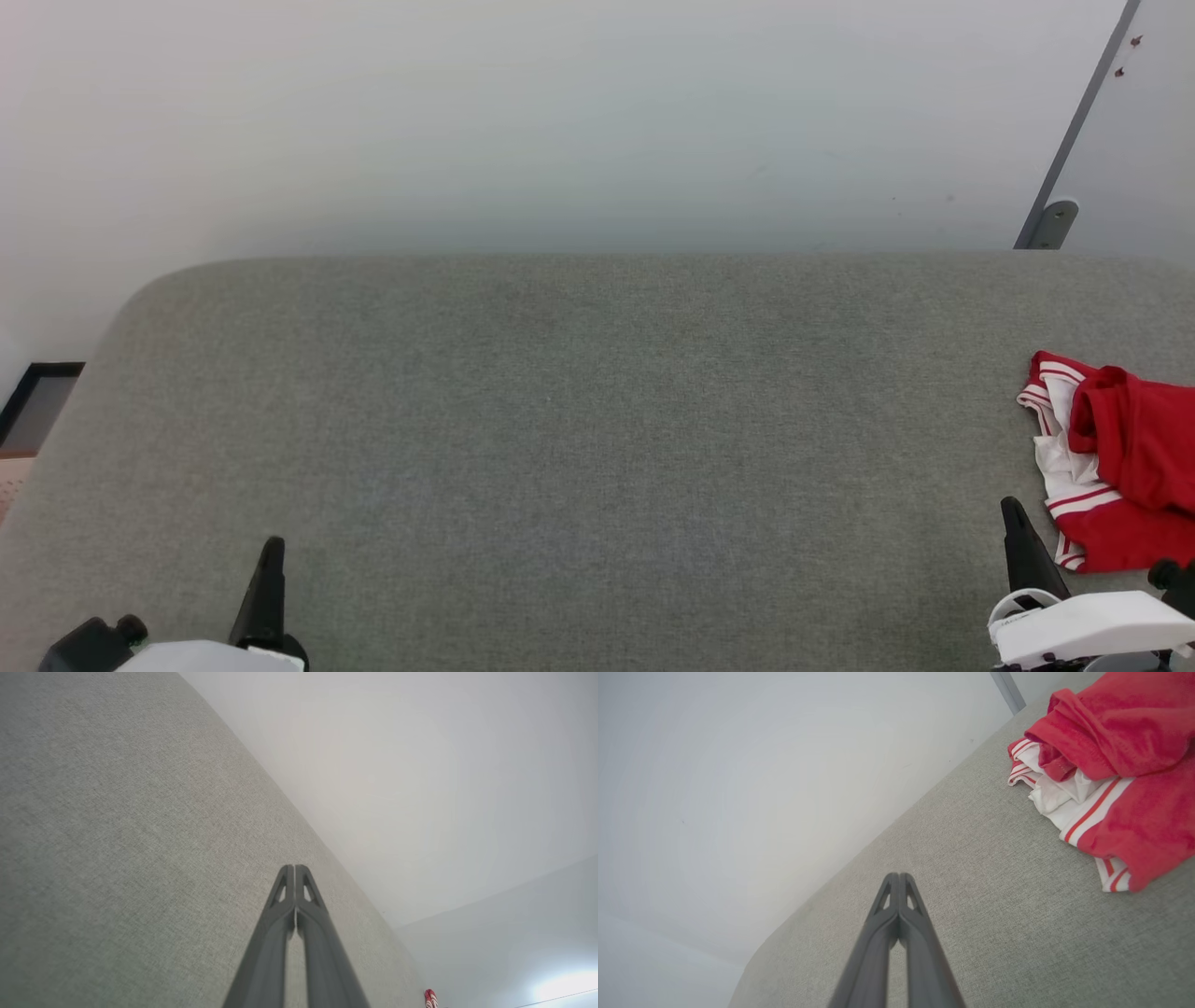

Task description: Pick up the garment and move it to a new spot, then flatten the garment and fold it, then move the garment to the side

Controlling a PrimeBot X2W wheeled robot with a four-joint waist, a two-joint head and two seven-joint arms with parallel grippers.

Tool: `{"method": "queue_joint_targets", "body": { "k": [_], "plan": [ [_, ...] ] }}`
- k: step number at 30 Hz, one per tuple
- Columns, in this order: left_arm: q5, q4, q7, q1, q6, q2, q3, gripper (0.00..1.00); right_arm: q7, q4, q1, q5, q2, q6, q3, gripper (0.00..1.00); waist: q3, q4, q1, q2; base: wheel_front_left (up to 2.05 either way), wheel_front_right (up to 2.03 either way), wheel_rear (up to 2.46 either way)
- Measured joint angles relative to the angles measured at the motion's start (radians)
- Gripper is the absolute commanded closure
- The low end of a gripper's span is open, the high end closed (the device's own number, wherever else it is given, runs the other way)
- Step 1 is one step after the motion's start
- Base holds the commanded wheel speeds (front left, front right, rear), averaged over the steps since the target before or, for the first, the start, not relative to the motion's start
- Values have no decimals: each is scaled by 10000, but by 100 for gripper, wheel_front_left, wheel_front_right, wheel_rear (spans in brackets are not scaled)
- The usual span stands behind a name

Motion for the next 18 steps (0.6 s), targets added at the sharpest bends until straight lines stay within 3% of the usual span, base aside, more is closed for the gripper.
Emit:
{"method": "queue_joint_targets", "body": {
  "k": [18],
  "plan": [
    [-1618,-127,512,-332,2,-385,56,100,514,-203,-91,2422,-6,0,-42,100,110,-11,0,0,0,0,0]
  ]
}}
